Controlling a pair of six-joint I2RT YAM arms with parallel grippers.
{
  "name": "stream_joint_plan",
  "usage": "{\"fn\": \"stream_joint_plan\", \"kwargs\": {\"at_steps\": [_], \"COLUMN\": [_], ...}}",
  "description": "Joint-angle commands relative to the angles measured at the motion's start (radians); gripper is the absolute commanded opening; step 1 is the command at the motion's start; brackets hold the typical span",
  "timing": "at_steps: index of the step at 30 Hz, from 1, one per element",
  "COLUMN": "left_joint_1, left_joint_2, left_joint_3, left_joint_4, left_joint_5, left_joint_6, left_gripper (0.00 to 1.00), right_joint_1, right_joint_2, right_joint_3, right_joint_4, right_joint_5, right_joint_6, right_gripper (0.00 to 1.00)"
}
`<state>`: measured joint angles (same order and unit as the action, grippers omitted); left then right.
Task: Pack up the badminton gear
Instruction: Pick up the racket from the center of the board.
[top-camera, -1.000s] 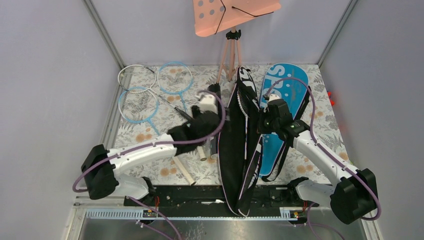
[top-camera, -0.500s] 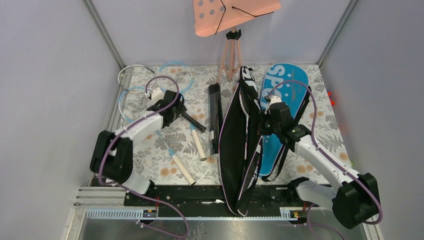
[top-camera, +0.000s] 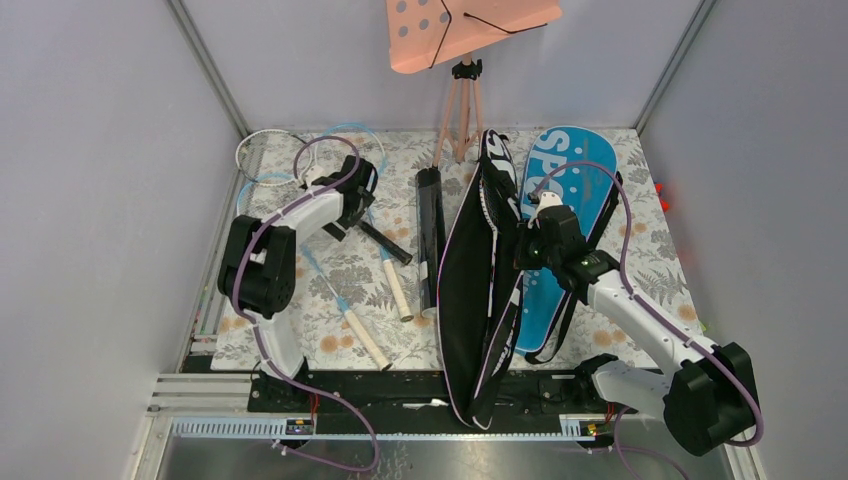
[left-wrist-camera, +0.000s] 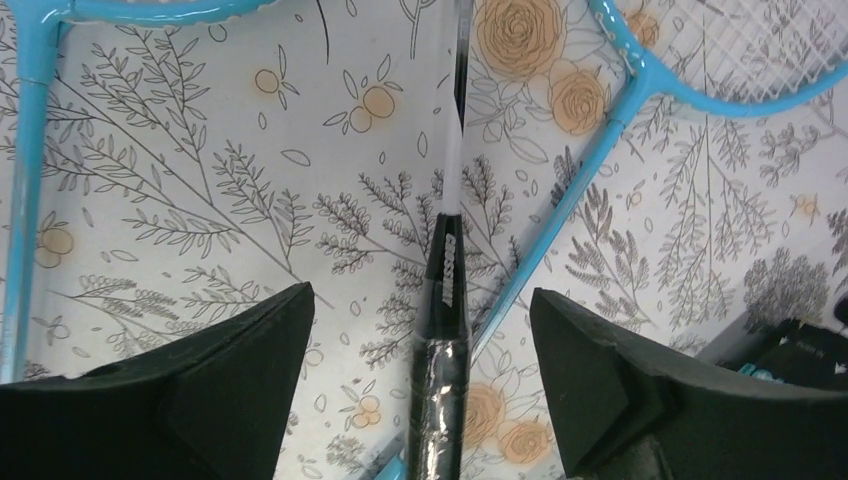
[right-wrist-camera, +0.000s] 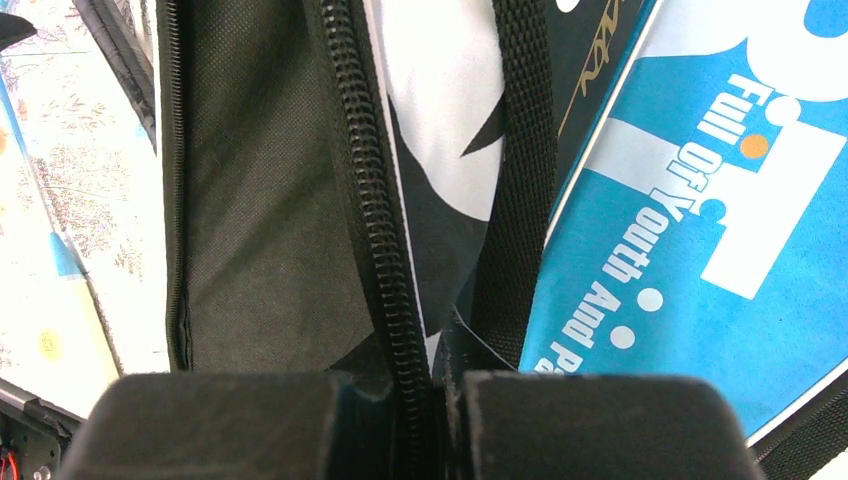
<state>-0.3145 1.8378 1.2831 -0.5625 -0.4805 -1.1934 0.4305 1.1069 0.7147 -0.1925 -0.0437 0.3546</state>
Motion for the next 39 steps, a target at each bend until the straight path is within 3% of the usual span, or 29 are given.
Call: {"fn": "stream_joint_plan", "kwargs": {"at_steps": [1, 3, 16, 21, 24, 31, 36, 39], "left_joint_1": [0.015, 0.015, 0.019, 0.018, 0.018, 0.017, 0.013, 0.011], "left_joint_2": [-0.061, 0.082, 0.227, 0.238, 0.231, 0.196, 0.131, 0.064], "left_joint_3": [0.078, 0.107, 0.271, 0.289, 0.276, 0.203, 0.112, 0.05], "left_joint_4": [-0.077, -0.099, -0.232, -0.24, -0.239, -0.196, -0.171, -0.165], "left_joint_5": [-0.026, -0.023, -0.034, -0.028, -0.026, 0.028, 0.066, -0.007], "left_joint_6": [-0.118, -0.132, -0.195, -0.183, -0.196, -0.192, -0.114, -0.038], "left_gripper": [0.83, 0.8, 0.72, 0.4, 0.28, 0.26, 0.0, 0.0], "right_joint_1": [0.002, 0.003, 0.003, 0.003, 0.004, 0.003, 0.002, 0.002], "right_joint_2": [0.006, 0.003, -0.012, -0.022, -0.038, -0.075, -0.065, -0.063], "right_joint_3": [-0.003, -0.004, -0.018, -0.022, -0.029, -0.044, -0.041, -0.041], "right_joint_4": [0.063, 0.062, 0.076, 0.076, 0.077, 0.08, 0.086, 0.087], "right_joint_5": [0.02, 0.021, 0.021, 0.023, 0.023, 0.02, 0.011, 0.005], "right_joint_6": [-0.02, -0.021, -0.022, -0.022, -0.023, -0.017, -0.016, -0.016], "right_gripper": [0.0, 0.0, 0.0, 0.0, 0.0, 0.0, 0.0, 0.0]}}
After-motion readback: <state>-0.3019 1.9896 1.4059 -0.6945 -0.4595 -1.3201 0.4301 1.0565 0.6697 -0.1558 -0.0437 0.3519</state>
